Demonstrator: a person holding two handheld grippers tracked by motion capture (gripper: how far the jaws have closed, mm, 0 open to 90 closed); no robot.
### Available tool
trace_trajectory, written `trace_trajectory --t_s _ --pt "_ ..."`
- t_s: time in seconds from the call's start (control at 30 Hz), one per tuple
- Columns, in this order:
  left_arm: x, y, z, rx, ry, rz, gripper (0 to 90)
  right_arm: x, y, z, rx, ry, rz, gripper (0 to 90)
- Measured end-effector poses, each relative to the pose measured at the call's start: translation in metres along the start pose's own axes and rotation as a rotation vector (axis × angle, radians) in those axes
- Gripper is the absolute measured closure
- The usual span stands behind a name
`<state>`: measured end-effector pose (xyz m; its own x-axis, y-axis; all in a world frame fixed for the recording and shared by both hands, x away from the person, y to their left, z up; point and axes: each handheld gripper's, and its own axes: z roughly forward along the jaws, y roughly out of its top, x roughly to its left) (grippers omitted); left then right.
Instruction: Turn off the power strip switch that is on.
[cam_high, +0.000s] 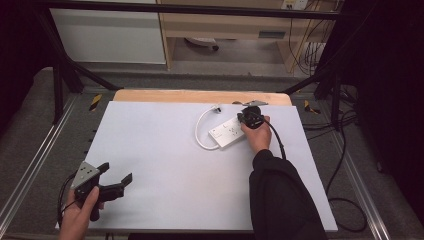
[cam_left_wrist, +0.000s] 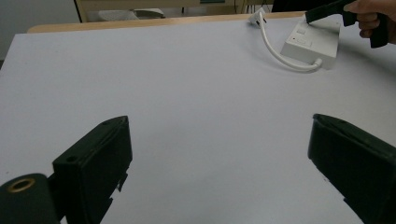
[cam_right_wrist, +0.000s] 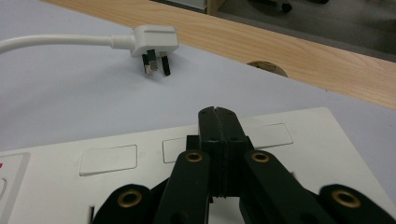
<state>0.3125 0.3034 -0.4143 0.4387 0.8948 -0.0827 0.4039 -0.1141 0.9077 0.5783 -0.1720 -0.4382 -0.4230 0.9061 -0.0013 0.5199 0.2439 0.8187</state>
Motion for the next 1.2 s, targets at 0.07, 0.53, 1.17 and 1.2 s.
trace_trajectory --t_s 0.07,0.53,1.17,1.2 --pt "0.0 0.0 0.0 0.0 0.0 0.0 6.4 -0.0001 -0.0001 0.0001 0.0 -0.001 0.001 90.0" --pt "0.0 0.0 0.0 0.0 0.001 0.001 6.4 0.0032 -0.0012 0.0017 0.002 0.005 0.013 90.0" --pt "0.0 0.0002 0.0001 0.0 0.001 0.004 6.4 0.0018 -0.0054 -0.0031 -0.022 -0.009 0.026 90.0" --pt "-0.0001 0.0002 0.0002 0.001 0.0 0.003 6.4 0.0014 -0.0056 -0.0039 -0.025 -0.008 0.029 90.0"
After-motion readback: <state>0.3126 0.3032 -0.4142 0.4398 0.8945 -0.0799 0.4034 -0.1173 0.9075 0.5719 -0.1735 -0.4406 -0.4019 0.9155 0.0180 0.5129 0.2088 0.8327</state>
